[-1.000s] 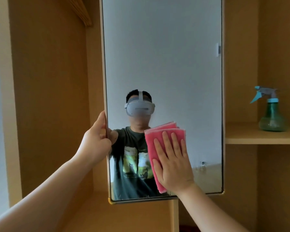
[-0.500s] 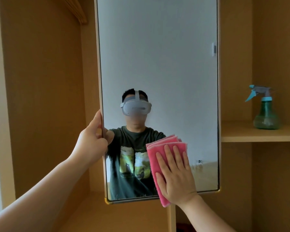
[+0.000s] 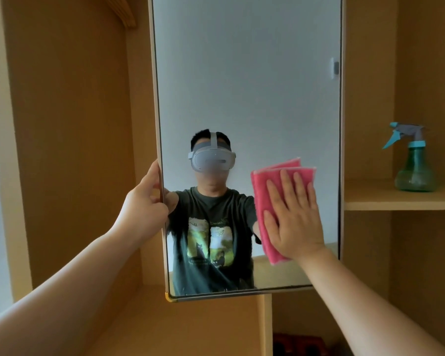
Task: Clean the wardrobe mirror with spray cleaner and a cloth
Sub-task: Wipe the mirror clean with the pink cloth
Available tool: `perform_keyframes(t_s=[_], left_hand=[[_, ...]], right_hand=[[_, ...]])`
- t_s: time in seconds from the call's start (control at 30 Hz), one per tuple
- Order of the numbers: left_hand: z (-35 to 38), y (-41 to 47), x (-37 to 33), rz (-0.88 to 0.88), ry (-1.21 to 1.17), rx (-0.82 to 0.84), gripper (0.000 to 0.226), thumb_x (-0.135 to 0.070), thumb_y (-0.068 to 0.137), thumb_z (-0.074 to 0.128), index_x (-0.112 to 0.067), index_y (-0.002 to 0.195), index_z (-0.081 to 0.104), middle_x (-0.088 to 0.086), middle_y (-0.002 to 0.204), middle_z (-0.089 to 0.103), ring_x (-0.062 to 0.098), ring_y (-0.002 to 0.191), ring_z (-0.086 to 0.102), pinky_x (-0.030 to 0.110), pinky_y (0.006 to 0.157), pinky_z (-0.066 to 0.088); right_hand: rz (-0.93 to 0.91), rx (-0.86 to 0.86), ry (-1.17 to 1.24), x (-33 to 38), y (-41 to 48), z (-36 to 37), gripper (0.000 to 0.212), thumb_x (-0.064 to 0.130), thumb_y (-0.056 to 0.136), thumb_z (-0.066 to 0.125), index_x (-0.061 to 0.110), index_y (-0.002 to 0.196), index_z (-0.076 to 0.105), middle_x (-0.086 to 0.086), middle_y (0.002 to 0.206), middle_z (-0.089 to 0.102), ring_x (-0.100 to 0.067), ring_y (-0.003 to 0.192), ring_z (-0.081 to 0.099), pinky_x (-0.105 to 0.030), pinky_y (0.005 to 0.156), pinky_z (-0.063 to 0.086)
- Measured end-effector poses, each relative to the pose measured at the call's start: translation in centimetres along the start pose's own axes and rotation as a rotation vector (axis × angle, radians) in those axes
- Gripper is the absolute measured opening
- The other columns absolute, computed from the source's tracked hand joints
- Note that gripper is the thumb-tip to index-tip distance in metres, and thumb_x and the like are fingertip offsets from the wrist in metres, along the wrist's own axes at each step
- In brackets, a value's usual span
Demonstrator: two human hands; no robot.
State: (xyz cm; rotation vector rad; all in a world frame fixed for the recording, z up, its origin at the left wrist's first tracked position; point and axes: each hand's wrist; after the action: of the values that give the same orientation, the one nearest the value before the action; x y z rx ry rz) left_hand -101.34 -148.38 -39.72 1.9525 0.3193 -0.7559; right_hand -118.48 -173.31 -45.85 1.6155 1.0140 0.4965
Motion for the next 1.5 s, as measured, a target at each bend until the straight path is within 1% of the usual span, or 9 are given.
perform_keyframes(t_s=[0.23,0.37,0.5,0.8,0.93,1.03,1.2,1.37,1.5], left_hand=[[-0.2,0.0,0.1,0.014,0.014,0.009,0.104,0.013,0.079,0.049,-0.083,0.112,0.027,-0.03,0.089,0.063,0.007,0.086,0.07,0.024,0.07,0.058],[-0.3,0.0,0.1,0.034,0.016,0.009,0.1,0.013,0.08,0.05,-0.076,0.122,0.031,-0.029,0.088,0.063,0.006,0.082,0.07,0.016,0.059,0.056],[-0.1,-0.1,0.1,0.031,0.0,-0.011,0.103,0.015,0.078,0.05,-0.078,0.116,0.032,-0.025,0.083,0.063,0.006,0.08,0.07,0.011,0.056,0.052],[0.0,-0.4,0.7,0.013,-0.02,-0.021,0.086,0.012,0.081,0.055,-0.056,0.131,0.041,-0.018,0.082,0.062,0.015,0.08,0.07,0.023,0.065,0.058],[0.5,-2.4,2.3,-0.078,0.024,0.051,0.054,0.012,0.083,0.047,-0.034,0.109,0.06,-0.006,0.088,0.067,0.019,0.094,0.067,0.034,0.078,0.056],[0.5,-3.3,3.1,-0.116,0.017,0.111,0.049,0.017,0.082,0.04,-0.021,0.105,0.061,-0.003,0.09,0.067,0.021,0.1,0.066,0.037,0.086,0.055],[-0.3,-3.1,3.2,-0.111,0.013,0.173,0.064,0.019,0.082,0.042,-0.04,0.096,0.063,-0.015,0.088,0.071,0.014,0.096,0.067,0.028,0.08,0.055],[-0.2,-2.9,3.8,-0.101,0.064,0.188,0.056,0.015,0.088,0.041,-0.019,0.13,0.054,-0.005,0.112,0.064,0.025,0.115,0.06,0.038,0.095,0.052],[-0.3,-2.9,3.7,-0.082,0.101,0.208,0.049,0.012,0.089,0.044,-0.019,0.126,0.055,-0.007,0.107,0.065,0.02,0.112,0.061,0.033,0.093,0.053]], right_hand=[[0.063,0.001,-0.024,-1.8,1.4,-0.7,0.062,0.046,0.1,0.016,0.02,0.155,0.009,-0.012,0.162,0.009,-0.032,0.149,0.002,-0.052,0.12,0.006],[0.063,-0.019,-0.042,-3.0,0.2,-0.8,0.062,0.046,0.1,0.016,0.019,0.156,0.007,-0.012,0.162,0.008,-0.032,0.149,0.004,-0.049,0.121,0.004],[0.085,-0.021,-0.054,-3.8,-2.2,-0.3,0.062,0.045,0.101,0.017,0.016,0.155,0.009,-0.013,0.161,0.009,-0.033,0.149,0.006,-0.051,0.121,0.007],[0.123,0.079,-0.034,-3.3,-10.1,1.8,0.066,0.045,0.1,0.021,0.01,0.155,0.012,-0.018,0.161,0.01,-0.038,0.148,0.009,-0.056,0.118,0.014],[0.127,0.089,-0.051,-3.3,-10.4,1.9,0.066,0.046,0.1,0.021,0.01,0.155,0.012,-0.017,0.162,0.006,-0.038,0.148,0.008,-0.054,0.12,0.01],[0.142,0.086,-0.049,-3.1,-10.3,1.9,0.066,0.045,0.1,0.02,0.009,0.155,0.011,-0.017,0.162,0.005,-0.039,0.148,0.007,-0.055,0.119,0.009],[0.181,0.045,-0.039,-1.7,-10.4,2.4,0.066,0.044,0.1,0.018,0.007,0.154,0.008,-0.019,0.162,0.001,-0.041,0.148,0.005,-0.054,0.12,0.005],[0.183,0.016,-0.013,0.1,-10.3,2.9,0.066,0.043,0.101,0.018,0.006,0.154,0.005,-0.02,0.161,-0.002,-0.043,0.147,0.004,-0.057,0.119,0.008],[0.173,-0.008,0.006,2.2,-10.2,3.4,0.066,0.043,0.101,0.02,0.005,0.154,0.006,-0.021,0.161,-0.001,-0.044,0.147,0.005,-0.059,0.118,0.008]])
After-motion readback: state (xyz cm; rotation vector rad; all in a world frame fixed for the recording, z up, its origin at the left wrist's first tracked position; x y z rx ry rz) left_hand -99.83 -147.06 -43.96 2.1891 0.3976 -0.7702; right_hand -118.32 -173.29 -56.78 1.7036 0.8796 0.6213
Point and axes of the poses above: each hand's wrist, its own y-axis towards the middle knuckle, its own z-axis out of the palm, x = y × z
